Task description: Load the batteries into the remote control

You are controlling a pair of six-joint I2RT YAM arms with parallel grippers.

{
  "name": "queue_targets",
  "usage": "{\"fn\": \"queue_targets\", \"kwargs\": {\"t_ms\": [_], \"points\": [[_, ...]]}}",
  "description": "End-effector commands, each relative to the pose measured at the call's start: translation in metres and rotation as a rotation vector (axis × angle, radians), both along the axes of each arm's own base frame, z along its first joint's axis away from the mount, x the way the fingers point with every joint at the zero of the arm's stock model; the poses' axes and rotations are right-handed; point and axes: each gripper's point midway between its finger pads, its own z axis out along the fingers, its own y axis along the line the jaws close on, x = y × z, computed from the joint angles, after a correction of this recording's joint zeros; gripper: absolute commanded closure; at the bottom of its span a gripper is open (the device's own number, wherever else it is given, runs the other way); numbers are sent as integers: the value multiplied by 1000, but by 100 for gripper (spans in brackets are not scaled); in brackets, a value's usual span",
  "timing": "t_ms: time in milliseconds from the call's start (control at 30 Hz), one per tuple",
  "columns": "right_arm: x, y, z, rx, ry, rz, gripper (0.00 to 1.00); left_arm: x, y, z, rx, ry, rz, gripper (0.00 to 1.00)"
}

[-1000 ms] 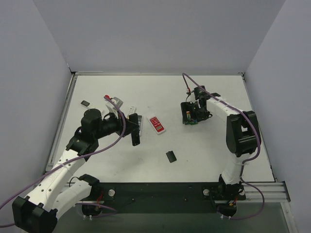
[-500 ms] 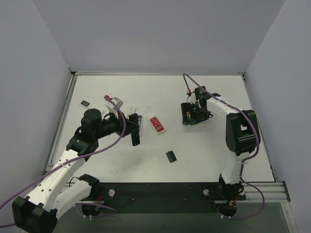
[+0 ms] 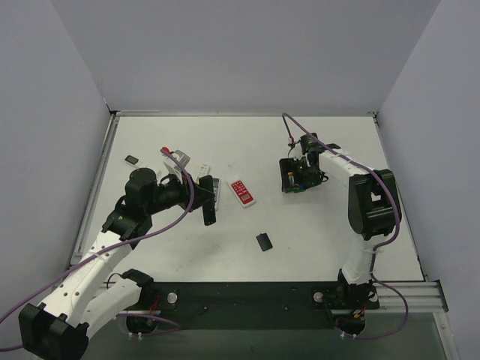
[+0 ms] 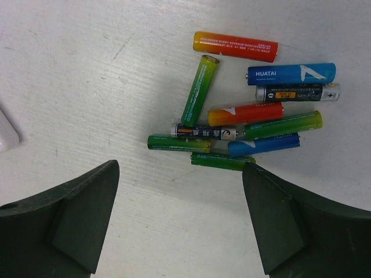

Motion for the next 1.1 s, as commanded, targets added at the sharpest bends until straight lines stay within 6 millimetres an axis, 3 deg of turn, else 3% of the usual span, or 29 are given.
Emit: {"fn": "queue_targets", "kwargs": {"t_ms": [0, 233, 433, 600, 867, 1067], "points": [[-18, -1, -2, 16, 54, -11, 19, 0, -1, 14, -16, -55, -7, 100], [-36, 4, 20, 56, 53, -15, 23, 0, -2, 13, -18, -51, -12, 100], [-27, -6, 36, 3, -12, 5, 23, -1, -3, 13, -18, -51, -14, 100], [-19, -14, 34, -63, -29, 103, 24, -1, -3, 13, -19, -55, -16, 100], [5, -5, 34, -47, -42, 145, 23, -1, -2, 15, -19, -59, -12, 100], [5, -4, 21, -50, 1, 147, 23, -1, -1, 15, -16, -62, -9, 100]]}}
